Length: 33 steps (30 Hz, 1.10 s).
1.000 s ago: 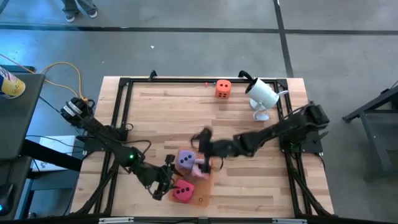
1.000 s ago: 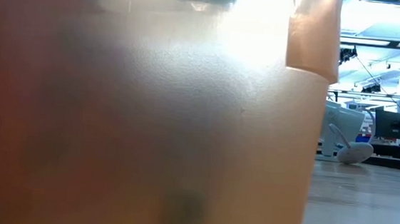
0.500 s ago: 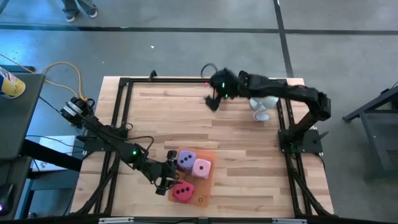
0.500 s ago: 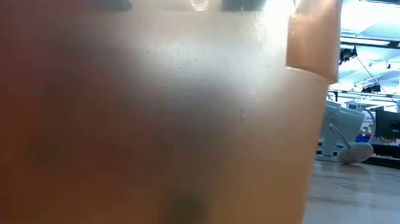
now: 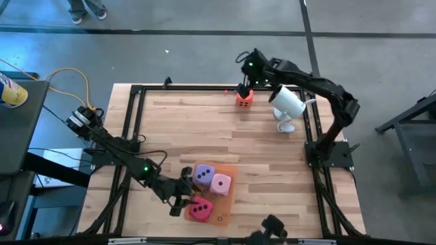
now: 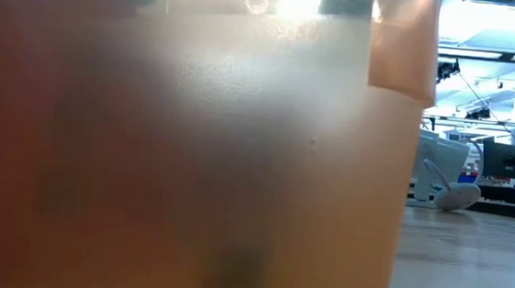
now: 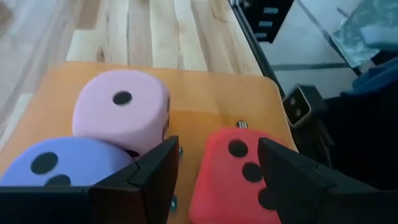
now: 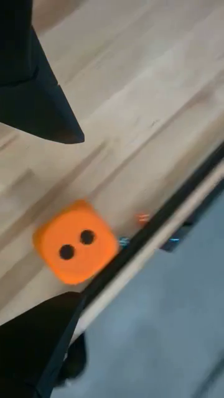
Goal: Pick & Place Dice
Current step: Put the large orange dice into the orange bin
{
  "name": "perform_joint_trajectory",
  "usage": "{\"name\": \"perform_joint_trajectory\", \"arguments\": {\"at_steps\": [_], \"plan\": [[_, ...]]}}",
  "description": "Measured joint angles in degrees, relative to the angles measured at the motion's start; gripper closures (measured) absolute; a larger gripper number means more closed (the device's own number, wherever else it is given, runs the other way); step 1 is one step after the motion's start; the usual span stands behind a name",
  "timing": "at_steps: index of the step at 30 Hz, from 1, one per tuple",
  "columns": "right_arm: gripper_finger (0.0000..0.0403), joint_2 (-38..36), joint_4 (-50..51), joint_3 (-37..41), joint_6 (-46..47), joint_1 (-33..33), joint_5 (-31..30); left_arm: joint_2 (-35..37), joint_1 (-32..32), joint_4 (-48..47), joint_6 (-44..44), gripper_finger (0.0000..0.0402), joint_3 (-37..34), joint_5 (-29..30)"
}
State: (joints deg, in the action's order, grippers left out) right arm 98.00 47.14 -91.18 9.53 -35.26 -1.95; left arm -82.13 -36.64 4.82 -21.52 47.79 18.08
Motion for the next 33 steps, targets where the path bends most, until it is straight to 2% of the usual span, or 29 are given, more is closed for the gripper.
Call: {"name": "perform_joint_trajectory", "arguments": {"at_steps": [4, 8, 13, 22, 33], "plan": [[0.0003, 5.06, 1.16, 0.0, -0.84, -1.87, -1.21, 0.0, 0.49, 2.24, 0.0, 0.0188, 0.0, 0.48], [0.0003, 8.98, 1.05, 0.04, -2.23, -2.65, 0.46, 0.0, 0.68, 3.14, 0.0, 0.0188, 0.0, 0.69], [0.0003, 11.62, 1.83, 0.03, -3.8, -2.66, -3.19, 0.0, 0.88, 3.11, 0.02, 0.0188, 0.0, 0.91], [0.0003, 12.85, 0.07, 0.02, -4.19, -2.19, -2.12, -0.04, 2.73, 2.88, 0.04, 0.0188, 0.0, 0.95], [0.0003, 12.85, 0.52, 0.02, -19.44, -1.72, -3.64, -0.08, 2.73, 2.68, 0.07, 0.0188, 0.0, -0.23]]}}
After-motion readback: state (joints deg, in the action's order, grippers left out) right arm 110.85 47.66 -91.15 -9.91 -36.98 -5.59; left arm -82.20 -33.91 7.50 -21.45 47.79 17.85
